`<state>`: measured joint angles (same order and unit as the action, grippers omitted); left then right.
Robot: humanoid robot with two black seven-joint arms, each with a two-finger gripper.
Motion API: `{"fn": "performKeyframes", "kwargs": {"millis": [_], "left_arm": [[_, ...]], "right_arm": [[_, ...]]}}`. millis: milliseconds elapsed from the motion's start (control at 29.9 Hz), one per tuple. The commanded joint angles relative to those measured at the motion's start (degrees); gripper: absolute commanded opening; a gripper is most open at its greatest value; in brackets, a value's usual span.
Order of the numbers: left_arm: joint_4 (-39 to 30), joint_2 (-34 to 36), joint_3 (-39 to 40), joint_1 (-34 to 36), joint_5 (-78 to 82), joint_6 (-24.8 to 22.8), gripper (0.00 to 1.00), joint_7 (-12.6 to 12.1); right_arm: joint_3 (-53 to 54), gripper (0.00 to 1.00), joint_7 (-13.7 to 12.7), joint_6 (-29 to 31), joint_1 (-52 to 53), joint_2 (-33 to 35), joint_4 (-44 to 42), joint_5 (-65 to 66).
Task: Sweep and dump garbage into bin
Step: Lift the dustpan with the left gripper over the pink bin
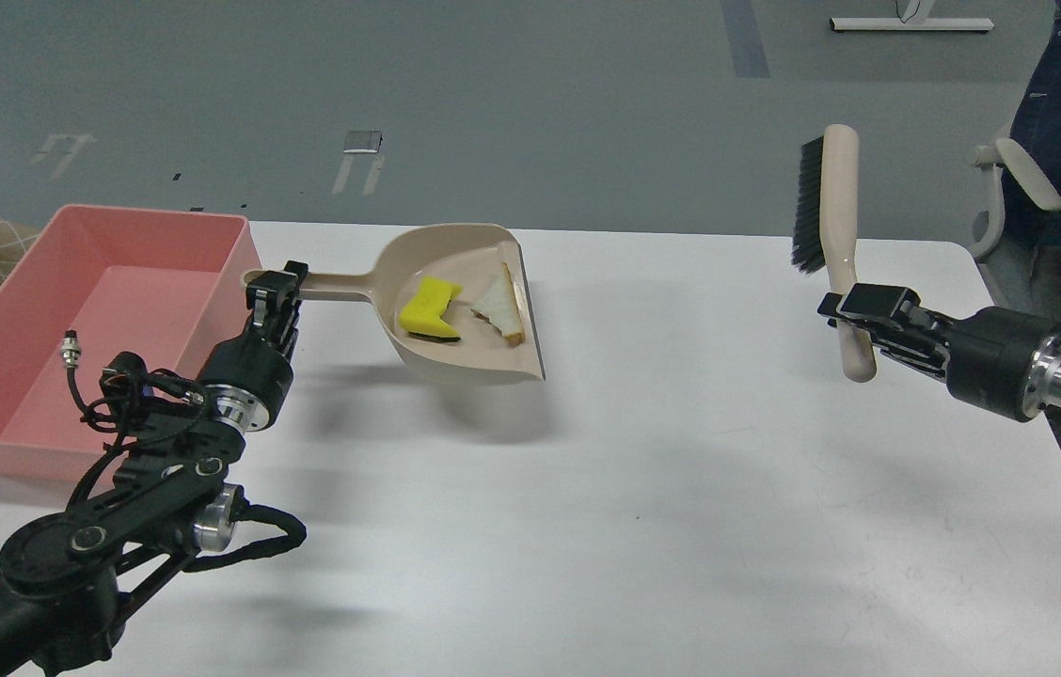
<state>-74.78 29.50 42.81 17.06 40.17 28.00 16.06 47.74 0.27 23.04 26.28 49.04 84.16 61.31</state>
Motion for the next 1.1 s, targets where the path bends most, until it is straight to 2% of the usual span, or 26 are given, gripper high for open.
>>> {"fn": "performKeyframes", "kwargs": {"millis": [0,234,468,769,903,969,1070], "left_arm": [[-0.4,1.7,3.6,0.1,-2.2,0.0,0.00,-0.2],[-3.8,9.1,10.4,-0.3,-8.0,0.0,0.00,-2.8],[-5.6,21.4,14.9,-1.8,-15.2,0.0,0.00,-3.0],[-5.2,33.4,16.5,-8.3,-20.7,0.0,0.00,-2.2],[-3.5,35.7,16.6,-9.9,-24.1,0.0,0.00,-1.5],[-1.1,37.8,16.6,-10.6,-25.0,-1.9,0.00,0.1],[1.4,40.2,16.6,-11.3,-24.7,-4.5,0.00,0.6]], "right_arm": [[-0.1,0.00,0.3,-0.1,-1.1,-0.3,-1.5,-0.1],[0.0,0.00,0.4,-0.4,-3.0,-1.0,-2.2,-0.1],[0.0,0.00,0.4,-0.6,-3.2,-2.7,-2.4,-0.1],[-0.1,0.00,0.4,-0.6,-3.4,-3.4,-2.9,-0.1],[0.0,0.00,0.4,-0.9,-3.5,-4.1,-3.3,-0.1],[0.0,0.00,0.4,-0.9,-3.4,-4.7,-2.9,-0.1],[0.1,0.00,0.4,-1.5,-3.5,-4.8,-2.9,-0.1]]}}
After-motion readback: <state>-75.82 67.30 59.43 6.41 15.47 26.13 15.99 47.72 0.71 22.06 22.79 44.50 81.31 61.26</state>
